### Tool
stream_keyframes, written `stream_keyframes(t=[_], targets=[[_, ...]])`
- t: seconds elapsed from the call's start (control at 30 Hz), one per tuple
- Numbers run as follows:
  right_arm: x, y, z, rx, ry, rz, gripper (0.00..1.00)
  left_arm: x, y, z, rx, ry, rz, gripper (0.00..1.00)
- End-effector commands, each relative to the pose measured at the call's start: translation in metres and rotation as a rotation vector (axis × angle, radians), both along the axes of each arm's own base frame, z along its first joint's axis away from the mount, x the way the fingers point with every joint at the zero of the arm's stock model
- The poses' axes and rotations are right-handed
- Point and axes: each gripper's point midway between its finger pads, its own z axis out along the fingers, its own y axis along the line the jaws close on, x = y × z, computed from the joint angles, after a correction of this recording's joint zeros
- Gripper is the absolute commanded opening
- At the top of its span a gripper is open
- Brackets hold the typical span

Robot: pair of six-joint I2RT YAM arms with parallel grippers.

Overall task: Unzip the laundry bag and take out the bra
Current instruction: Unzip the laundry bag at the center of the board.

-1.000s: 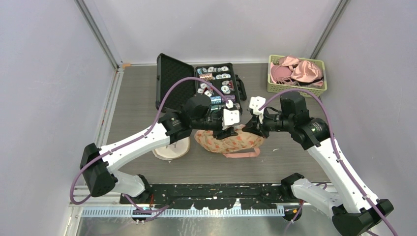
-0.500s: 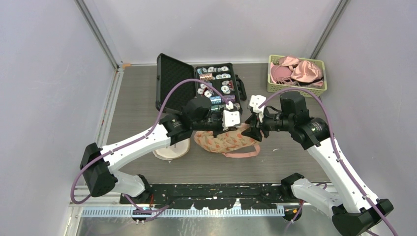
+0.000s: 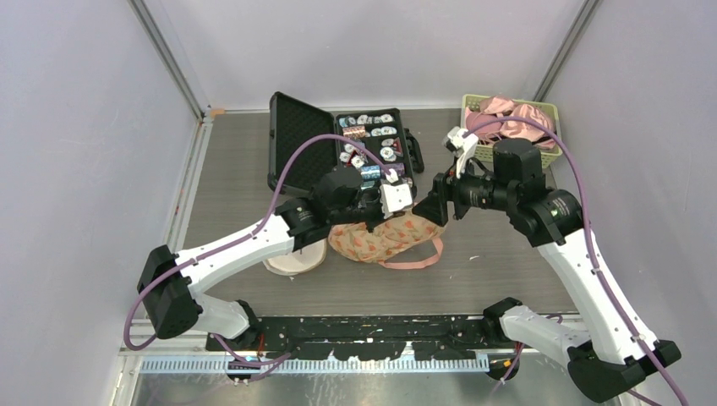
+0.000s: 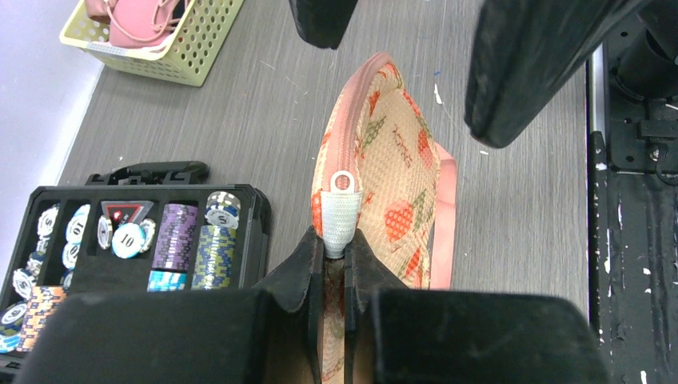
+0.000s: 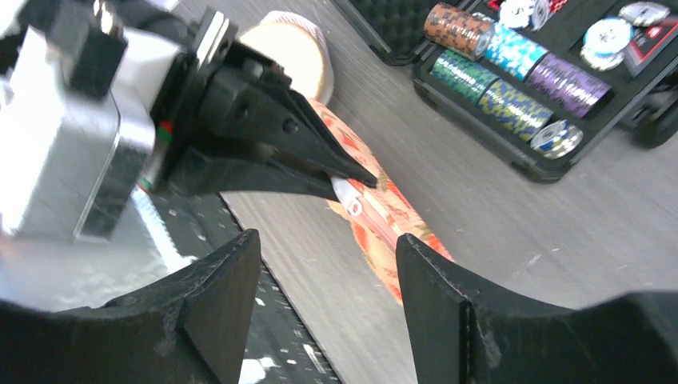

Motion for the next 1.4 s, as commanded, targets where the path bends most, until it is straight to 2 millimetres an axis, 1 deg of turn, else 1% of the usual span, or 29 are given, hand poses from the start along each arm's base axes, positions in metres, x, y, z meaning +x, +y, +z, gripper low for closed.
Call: stream_keyframes(t=[0.0,0.07,0.2,0.4,0.53,0.8,0.93,1.07,1.37], targets=[[-0.004,0.009,0.009,0.105,0.23,-0.107,0.67,0.009,-0.003,0.025,-0.099,-0.007,0.032,0.0],[-0.005,0.012,0.009,0.135,0.266,-0.119,0.65,0.009,-0.003,0.026,-0.109,0.006,0.029,0.0],[-0.003,0.019,0.009,0.21,0.358,-0.135,0.54,0.006,-0.004,0.028,-0.116,0.018,0.017,0.0],[0.013,0.019,0.009,0.292,0.448,-0.182,0.46,0.005,-0.003,0.031,-0.125,0.023,0.014,0.0],[0.016,0.02,0.003,0.303,0.469,-0.19,0.41,0.004,-0.003,0.032,-0.129,0.02,0.011,0.0],[0.019,0.021,-0.009,0.303,0.503,-0.213,0.37,0.002,-0.005,0.041,-0.148,0.014,-0.001,0.0],[0.026,0.018,-0.014,0.292,0.489,-0.245,0.36,0.001,-0.004,0.041,-0.146,0.009,-0.009,0.0],[0.032,0.016,-0.014,0.292,0.489,-0.269,0.36,-0.002,-0.002,0.04,-0.143,0.007,-0.015,0.0],[0.029,0.017,-0.025,0.287,0.529,-0.263,0.34,-0.002,-0.003,0.046,-0.151,-0.012,-0.026,0.0]])
